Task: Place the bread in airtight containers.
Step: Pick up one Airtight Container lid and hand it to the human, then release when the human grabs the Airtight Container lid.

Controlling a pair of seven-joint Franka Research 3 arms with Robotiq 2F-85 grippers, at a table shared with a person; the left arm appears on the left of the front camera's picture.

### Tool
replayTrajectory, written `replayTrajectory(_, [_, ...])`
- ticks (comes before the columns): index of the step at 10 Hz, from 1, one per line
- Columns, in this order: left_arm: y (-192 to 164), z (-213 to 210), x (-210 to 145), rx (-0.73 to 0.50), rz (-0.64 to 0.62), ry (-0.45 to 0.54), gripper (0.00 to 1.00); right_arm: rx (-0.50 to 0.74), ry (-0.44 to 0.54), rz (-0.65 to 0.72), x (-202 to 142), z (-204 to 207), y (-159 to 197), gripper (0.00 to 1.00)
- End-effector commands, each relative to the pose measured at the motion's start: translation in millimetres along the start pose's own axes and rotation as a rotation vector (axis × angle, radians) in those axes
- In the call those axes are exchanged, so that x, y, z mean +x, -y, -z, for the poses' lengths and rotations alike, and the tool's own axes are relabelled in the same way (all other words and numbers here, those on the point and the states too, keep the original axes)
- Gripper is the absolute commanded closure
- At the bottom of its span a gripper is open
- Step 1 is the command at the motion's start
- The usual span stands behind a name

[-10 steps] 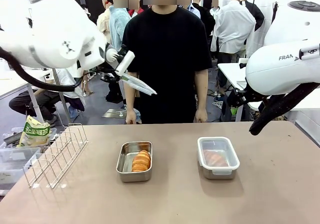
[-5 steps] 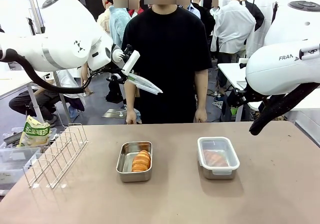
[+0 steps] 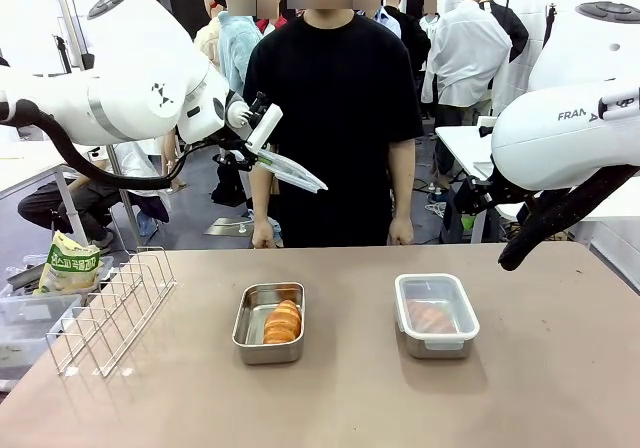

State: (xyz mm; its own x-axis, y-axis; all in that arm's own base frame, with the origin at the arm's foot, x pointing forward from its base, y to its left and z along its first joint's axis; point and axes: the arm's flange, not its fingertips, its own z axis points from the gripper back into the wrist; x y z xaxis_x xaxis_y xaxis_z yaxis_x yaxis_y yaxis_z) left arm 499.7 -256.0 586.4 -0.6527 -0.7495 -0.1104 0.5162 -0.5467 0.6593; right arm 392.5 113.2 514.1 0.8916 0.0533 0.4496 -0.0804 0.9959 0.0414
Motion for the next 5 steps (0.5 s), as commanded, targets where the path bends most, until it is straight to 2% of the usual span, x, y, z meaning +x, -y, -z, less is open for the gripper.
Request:
replayTrajectory(1, [-1.2,-2.5,-3.1,0.008,-0.002,-0.01,1.0,0.009,-0.004,0.003,-0.1,0.6,0.7,0.0])
replayTrajectory(5, [-1.2,-2.5,-3.1,0.008,-0.002,-0.01,1.0,0.009,-0.004,0.003,-0.1,0.6,0.7,0.0])
